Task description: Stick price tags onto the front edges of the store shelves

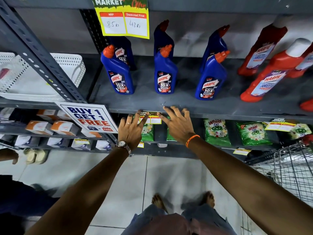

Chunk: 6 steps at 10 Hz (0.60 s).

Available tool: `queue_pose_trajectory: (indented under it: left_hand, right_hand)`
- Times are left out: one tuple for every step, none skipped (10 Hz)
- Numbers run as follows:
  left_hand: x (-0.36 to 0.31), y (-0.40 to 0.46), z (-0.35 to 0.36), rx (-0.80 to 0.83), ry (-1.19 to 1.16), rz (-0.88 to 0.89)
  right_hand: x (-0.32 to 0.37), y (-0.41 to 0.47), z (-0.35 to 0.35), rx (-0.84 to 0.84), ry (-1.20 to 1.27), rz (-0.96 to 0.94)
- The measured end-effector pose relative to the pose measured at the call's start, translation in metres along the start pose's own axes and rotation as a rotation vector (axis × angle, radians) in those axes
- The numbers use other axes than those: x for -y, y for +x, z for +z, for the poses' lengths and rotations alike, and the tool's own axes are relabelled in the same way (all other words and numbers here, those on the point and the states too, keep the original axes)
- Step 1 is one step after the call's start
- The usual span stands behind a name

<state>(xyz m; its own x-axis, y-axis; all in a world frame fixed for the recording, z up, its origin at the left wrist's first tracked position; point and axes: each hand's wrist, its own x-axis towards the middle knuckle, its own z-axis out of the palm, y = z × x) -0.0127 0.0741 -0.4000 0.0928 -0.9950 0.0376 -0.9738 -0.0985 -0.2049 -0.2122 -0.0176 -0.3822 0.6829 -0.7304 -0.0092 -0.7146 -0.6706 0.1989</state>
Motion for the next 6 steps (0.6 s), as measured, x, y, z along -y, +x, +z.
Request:
queue_pose_trajectory:
  left_hand:
    - [0.001, 0.000, 0.004, 0.029, -0.004, -0.019]
    - [0.002, 0.000, 0.005, 0.055, 0.001, -0.039]
    - [0.001, -0.001, 0.002, 0.045, 0.000, -0.044]
    - [-0.002, -0.003, -0.003, 0.008, -0.007, -0.038]
    - [0.002, -0.006, -0.010, -0.018, -0.032, -0.068]
    - [0.005, -0.006, -0.019, -0.040, -0.090, -0.082]
  right_hand:
    - [0.000, -0.001, 0.004, 0.014, -0.048, -0.012]
    - [0.003, -0.002, 0.006, 0.008, -0.076, -0.010]
    - [0.006, -0.001, 0.004, 0.033, -0.088, -0.002]
    - [0.007, -0.005, 0.000, 0.042, -0.077, 0.012]
    - [0.003, -0.011, -0.001, 0.013, -0.049, 0.052]
    - [-0.004, -0.023, -0.005, -0.025, 0.037, 0.098]
